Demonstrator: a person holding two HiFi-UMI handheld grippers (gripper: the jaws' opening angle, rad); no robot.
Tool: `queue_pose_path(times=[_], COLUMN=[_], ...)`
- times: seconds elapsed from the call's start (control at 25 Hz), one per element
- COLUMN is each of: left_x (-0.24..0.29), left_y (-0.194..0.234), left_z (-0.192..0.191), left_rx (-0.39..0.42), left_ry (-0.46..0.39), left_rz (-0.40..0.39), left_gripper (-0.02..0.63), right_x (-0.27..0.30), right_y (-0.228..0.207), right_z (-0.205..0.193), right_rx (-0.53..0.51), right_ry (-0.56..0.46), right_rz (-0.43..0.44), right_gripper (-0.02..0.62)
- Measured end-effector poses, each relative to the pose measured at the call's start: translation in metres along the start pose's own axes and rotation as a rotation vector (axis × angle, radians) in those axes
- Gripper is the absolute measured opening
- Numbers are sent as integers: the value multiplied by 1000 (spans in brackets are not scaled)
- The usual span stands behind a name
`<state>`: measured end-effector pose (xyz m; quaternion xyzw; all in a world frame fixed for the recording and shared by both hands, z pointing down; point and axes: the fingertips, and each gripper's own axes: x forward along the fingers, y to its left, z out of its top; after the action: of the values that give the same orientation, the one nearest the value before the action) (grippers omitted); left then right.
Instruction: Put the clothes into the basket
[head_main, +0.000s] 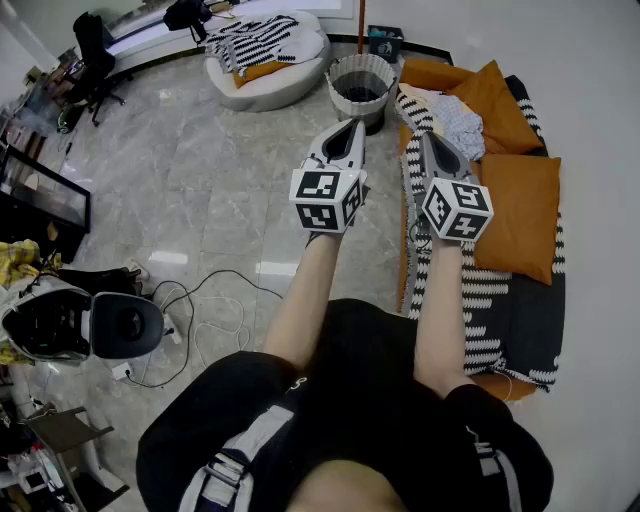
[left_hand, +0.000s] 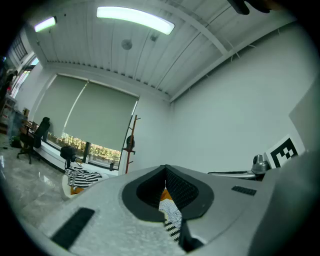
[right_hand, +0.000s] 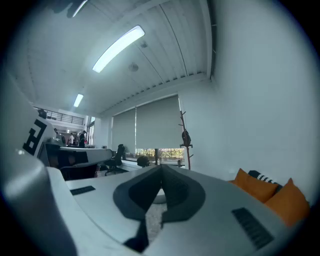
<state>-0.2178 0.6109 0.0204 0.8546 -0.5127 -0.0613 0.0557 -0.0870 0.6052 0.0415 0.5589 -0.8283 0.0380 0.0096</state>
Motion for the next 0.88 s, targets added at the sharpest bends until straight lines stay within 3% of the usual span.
queue_pose_path(times=[0.36,0.88], left_x=[-6,-13], left_y=[30,79], left_z=[-9,-15], left_rx=[-33,-82], left_ry=[19,14], left_rz=[0,32], left_gripper=[9,9], right_x=[11,32], right_y=[-2,20], right_z=[-8,-9], right_rx=[88,75], right_ry=[-11,-22], right_rz=[-77,-87], right_gripper=[12,12])
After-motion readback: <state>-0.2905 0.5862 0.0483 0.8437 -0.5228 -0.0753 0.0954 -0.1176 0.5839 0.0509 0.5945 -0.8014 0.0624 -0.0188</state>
